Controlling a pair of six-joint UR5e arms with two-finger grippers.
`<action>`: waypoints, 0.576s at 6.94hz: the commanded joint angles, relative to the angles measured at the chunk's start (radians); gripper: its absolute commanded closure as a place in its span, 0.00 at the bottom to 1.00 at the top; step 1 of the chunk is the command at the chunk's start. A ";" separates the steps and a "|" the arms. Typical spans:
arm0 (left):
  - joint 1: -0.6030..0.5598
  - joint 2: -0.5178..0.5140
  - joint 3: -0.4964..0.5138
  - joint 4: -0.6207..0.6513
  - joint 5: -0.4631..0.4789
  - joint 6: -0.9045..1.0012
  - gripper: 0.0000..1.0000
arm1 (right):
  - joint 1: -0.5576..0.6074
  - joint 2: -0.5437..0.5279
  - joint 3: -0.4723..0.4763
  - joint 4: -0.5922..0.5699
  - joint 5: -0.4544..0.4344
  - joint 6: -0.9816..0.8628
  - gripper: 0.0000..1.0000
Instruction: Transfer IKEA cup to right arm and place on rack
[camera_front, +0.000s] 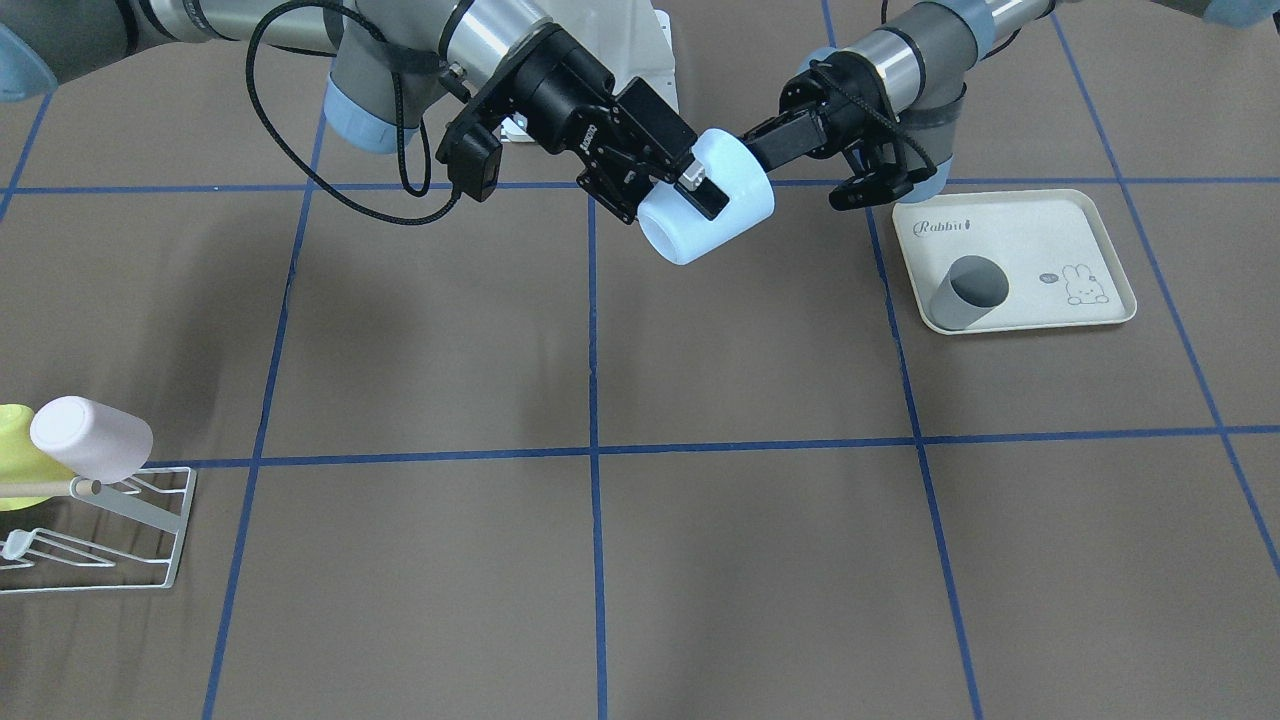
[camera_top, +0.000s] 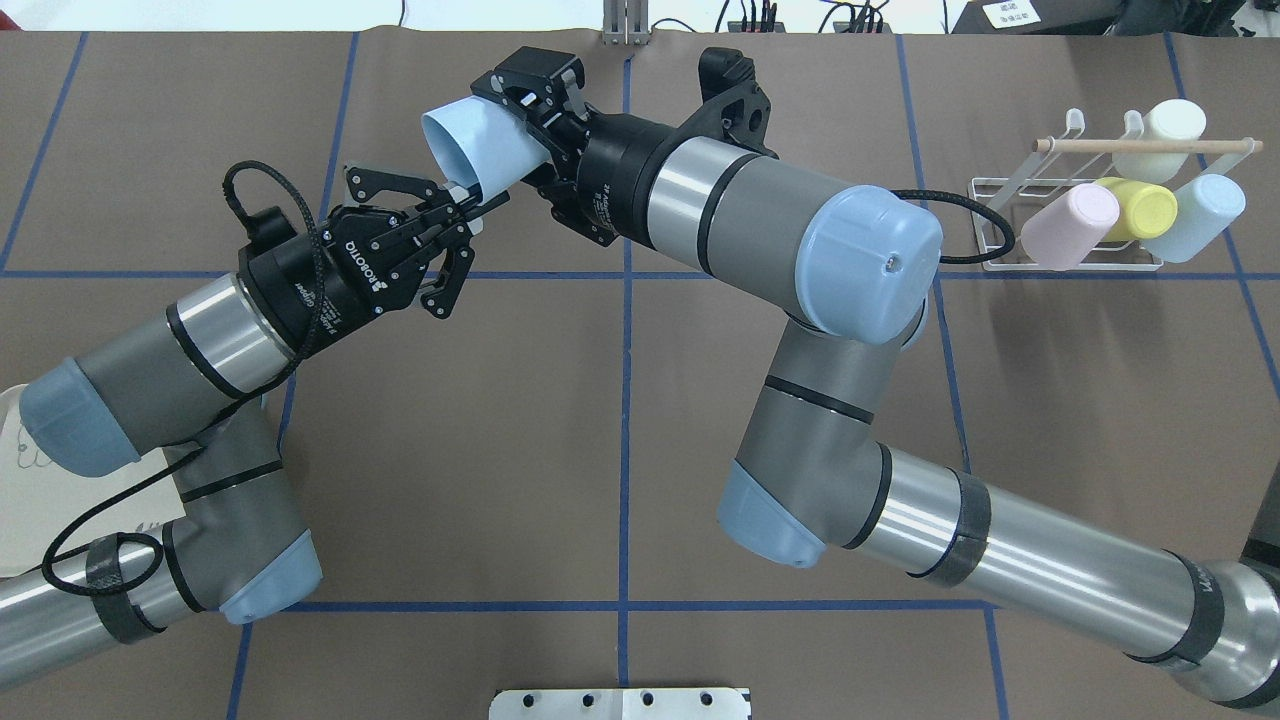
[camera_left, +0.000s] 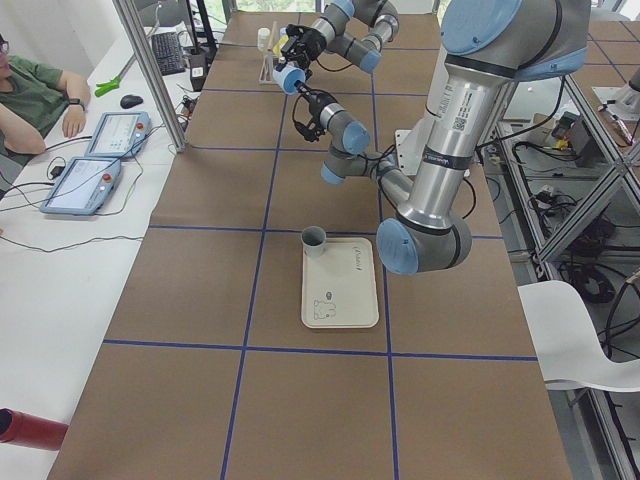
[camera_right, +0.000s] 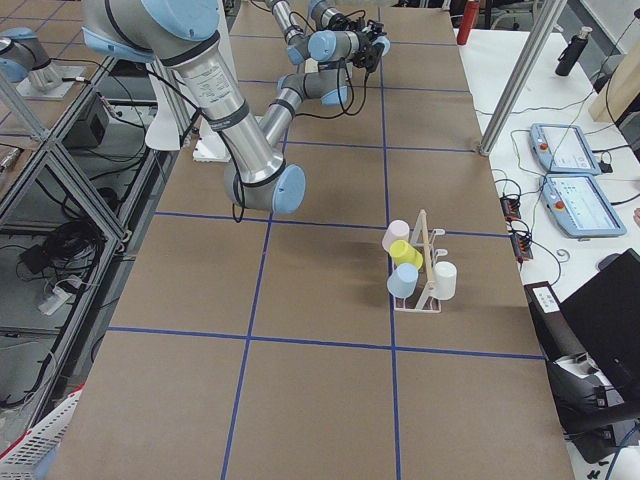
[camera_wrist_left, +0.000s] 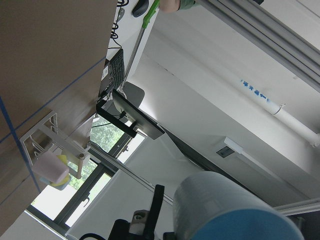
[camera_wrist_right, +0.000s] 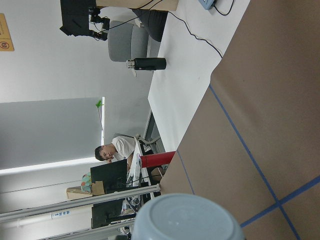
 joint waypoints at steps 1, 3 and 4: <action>-0.001 -0.001 -0.004 0.042 -0.008 0.044 0.00 | 0.000 -0.001 0.004 0.002 0.002 -0.001 1.00; -0.006 0.014 -0.009 0.032 -0.012 0.060 0.00 | 0.030 -0.013 0.004 0.059 0.005 -0.006 1.00; -0.006 0.015 -0.009 0.029 -0.014 0.060 0.00 | 0.056 -0.018 0.004 0.063 0.005 -0.006 1.00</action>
